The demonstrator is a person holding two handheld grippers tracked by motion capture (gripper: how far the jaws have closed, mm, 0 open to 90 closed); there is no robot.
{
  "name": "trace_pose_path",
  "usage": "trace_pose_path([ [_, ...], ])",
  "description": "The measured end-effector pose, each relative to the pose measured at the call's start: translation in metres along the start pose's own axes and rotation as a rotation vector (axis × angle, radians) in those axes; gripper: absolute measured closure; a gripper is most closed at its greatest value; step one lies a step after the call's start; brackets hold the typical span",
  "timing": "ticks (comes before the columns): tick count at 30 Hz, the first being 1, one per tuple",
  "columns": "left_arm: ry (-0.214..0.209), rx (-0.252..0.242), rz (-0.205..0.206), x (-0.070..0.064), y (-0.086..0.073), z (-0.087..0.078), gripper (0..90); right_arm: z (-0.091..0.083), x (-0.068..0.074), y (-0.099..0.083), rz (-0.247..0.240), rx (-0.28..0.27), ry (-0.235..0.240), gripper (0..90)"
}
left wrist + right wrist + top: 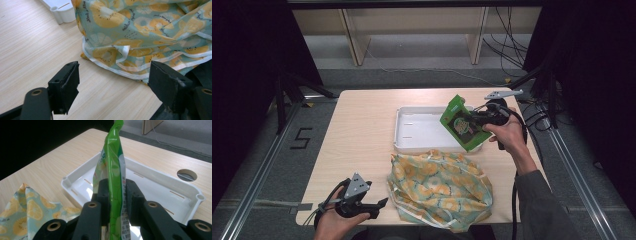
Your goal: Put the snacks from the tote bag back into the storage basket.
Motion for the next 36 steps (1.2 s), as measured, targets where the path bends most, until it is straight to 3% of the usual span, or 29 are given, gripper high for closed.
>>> trace_pose_path([
  [3, 0.007, 0.002, 0.017, 0.002, 0.000, -0.001, 24.5, 0.004, -0.001, 0.004, 0.008, -0.002, 0.008, 77.0],
  [4, 0.006, 0.000, 0.014, 0.001, 0.000, 0.000, 24.5, 0.005, -0.003, 0.006, -0.007, -0.008, -0.010, 77.0],
  [5, 0.005, -0.001, 0.014, 0.001, 0.001, 0.000, 24.4, 0.006, -0.001, 0.007, 0.018, -0.005, 0.002, 77.0],
  [6, 0.002, 0.001, 0.007, 0.000, 0.001, 0.001, 24.4, 0.008, -0.003, 0.009, -0.002, -0.018, -0.003, 77.0],
  [8, 0.002, 0.003, 0.023, 0.000, 0.001, 0.001, 24.4, 0.011, -0.002, 0.011, 0.033, -0.002, 0.007, 77.0],
  [9, 0.000, 0.005, 0.027, 0.000, 0.001, 0.002, 24.4, 0.013, -0.005, 0.012, 0.007, -0.014, -0.008, 77.0],
  [10, 0.002, 0.013, 0.031, 0.000, 0.000, 0.001, 24.4, 0.015, -0.004, 0.013, 0.038, -0.002, -0.001, 77.0],
  [12, 0.000, 0.004, 0.027, 0.000, 0.001, 0.002, 24.4, 0.020, -0.007, 0.016, 0.031, -0.016, -0.010, 77.0],
  [15, 0.010, 0.017, 0.032, 0.001, 0.000, 0.002, 24.4, 0.026, -0.010, 0.020, 0.062, -0.015, -0.008, 77.0],
  [16, -0.011, -0.002, -0.001, -0.003, 0.001, 0.003, 24.4, 0.029, -0.013, 0.021, 0.050, -0.015, -0.011, 77.0],
  [17, -0.003, 0.009, 0.023, -0.002, 0.000, 0.002, 24.4, 0.031, -0.012, 0.020, 0.086, -0.005, -0.008, 77.0],
  [18, 0.000, 0.007, 0.031, -0.002, 0.001, 0.002, 24.4, 0.034, -0.015, 0.021, 0.084, -0.008, -0.016, 77.0],
  [20, 0.000, 0.004, 0.015, -0.003, 0.001, 0.003, 24.4, 0.039, -0.018, 0.022, 0.097, -0.015, -0.015, 77.0],
  [22, 0.000, 0.007, 0.036, -0.004, 0.002, 0.003, 24.4, 0.043, -0.019, 0.023, 0.121, -0.012, -0.006, 77.0],
  [25, -0.005, 0.008, 0.017, -0.006, 0.002, 0.004, 24.4, 0.048, -0.021, 0.026, 0.137, -0.012, -0.016, 77.0],
  [27, -0.003, 0.008, 0.033, -0.005, 0.002, 0.003, 24.4, 0.051, -0.022, 0.027, 0.156, -0.014, -0.001, 77.0],
  [28, -0.010, -0.002, 0.010, -0.007, 0.002, 0.004, 24.5, 0.053, -0.023, 0.028, 0.152, -0.018, -0.008, 77.0],
  [32, -0.005, 0.008, 0.042, -0.006, 0.002, 0.002, 24.4, 0.060, -0.026, 0.030, 0.160, -0.009, -0.021, 77.0],
  [33, -0.007, 0.007, 0.038, -0.006, 0.002, 0.002, 24.4, 0.061, -0.025, 0.030, 0.174, 0.003, -0.019, 77.0],
  [36, -0.013, -0.001, 0.025, -0.008, 0.003, 0.001, 24.4, 0.065, -0.030, 0.031, 0.155, -0.001, -0.037, 76.9],
])
Point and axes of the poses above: each handheld gripper's, and its own axes: z roughly forward along the jaws, y roughly out of its top, x roughly to its left, the point moved 6 cm from there along z, roughly forward along the jaws, and after that the axes turned 11 degrees about x, right-handed, at the moved point
